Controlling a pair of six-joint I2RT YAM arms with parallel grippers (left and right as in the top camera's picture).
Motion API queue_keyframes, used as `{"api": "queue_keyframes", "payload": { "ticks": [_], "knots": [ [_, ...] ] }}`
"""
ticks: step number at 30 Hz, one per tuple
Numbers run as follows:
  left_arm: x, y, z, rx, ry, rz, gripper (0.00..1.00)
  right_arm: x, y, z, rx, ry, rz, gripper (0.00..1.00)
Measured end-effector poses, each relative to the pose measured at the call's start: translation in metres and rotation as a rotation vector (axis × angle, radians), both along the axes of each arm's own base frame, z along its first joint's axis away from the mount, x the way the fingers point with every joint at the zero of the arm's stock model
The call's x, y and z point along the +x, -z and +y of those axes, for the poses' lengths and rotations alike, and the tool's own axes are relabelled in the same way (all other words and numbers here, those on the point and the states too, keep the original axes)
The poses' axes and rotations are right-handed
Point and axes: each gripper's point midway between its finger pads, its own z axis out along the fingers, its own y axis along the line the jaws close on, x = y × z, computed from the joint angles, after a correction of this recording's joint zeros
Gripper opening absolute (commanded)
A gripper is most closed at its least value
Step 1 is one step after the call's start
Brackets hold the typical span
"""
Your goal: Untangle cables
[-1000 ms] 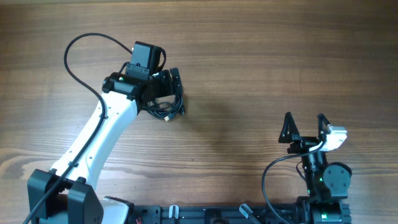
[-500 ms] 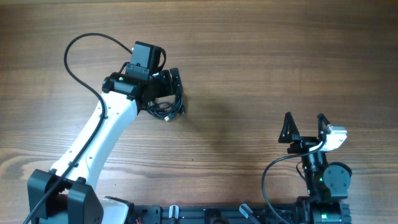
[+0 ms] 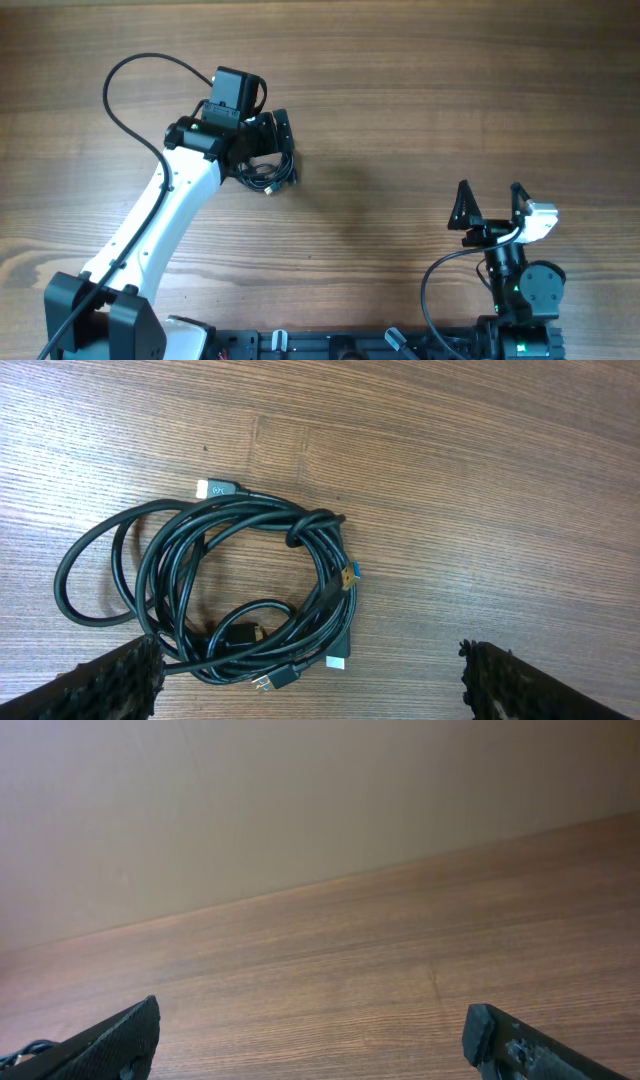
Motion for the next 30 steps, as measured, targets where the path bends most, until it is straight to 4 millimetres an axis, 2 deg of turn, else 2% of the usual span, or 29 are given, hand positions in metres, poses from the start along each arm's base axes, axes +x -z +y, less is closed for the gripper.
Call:
{"api": "queue_keyframes", "payload": {
  "ticks": [14, 16, 17, 18, 19, 21, 22, 23, 25, 26, 27, 29, 30],
  "knots": [
    [0.0, 0.0, 0.0, 0.0, 0.0, -0.001, 1.0, 0.0, 0.0, 0.0, 0.0, 0.0, 0.0, 1.0],
    [0.008, -0.005, -0.004, -0.018, 0.003, -0.038, 1.0, 0.0, -0.005, 0.002, 0.01, -0.014, -0.021, 1.0],
    [0.011, -0.007, -0.005, -0.023, 0.003, -0.051, 0.76, 0.0, -0.005, 0.008, 0.027, -0.046, -0.017, 1.0],
    [0.012, -0.007, -0.005, -0.024, 0.004, -0.056, 0.29, -0.002, -0.004, 0.017, 0.039, -0.1, -0.013, 1.0],
    [0.012, -0.007, -0.006, -0.025, 0.01, -0.057, 0.04, -0.003, -0.003, 0.024, 0.048, -0.138, -0.007, 1.0],
    [-0.002, 0.001, -0.003, -0.006, 0.031, 0.006, 0.06, -0.008, -0.009, 0.037, 0.074, -0.215, 0.029, 1.0],
    [-0.008, 0.004, -0.002, 0.004, 0.039, 0.033, 0.04, -0.012, -0.027, 0.041, 0.079, -0.241, 0.024, 1.0],
    [-0.018, 0.01, 0.001, 0.017, 0.042, 0.08, 0.04, -0.018, -0.062, 0.046, 0.083, -0.269, 0.021, 1.0],
    [-0.022, 0.012, 0.006, 0.037, 0.022, 0.095, 0.04, -0.024, -0.09, 0.054, 0.085, -0.314, 0.093, 1.0],
    [-0.021, 0.013, 0.011, 0.05, -0.01, 0.097, 0.04, -0.02, -0.12, 0.06, 0.086, -0.355, 0.121, 1.0],
    [-0.022, 0.015, 0.017, 0.062, -0.046, 0.101, 0.04, -0.016, -0.133, 0.066, 0.096, -0.39, 0.165, 1.0],
    [-0.022, 0.02, 0.027, 0.075, -0.1, 0.114, 0.04, 0.0, -0.144, 0.079, 0.126, -0.47, 0.329, 1.0],
    [-0.02, 0.023, 0.031, 0.077, -0.124, 0.121, 0.04, 0.009, -0.139, 0.083, 0.147, -0.494, 0.433, 1.0]
  ]
}}
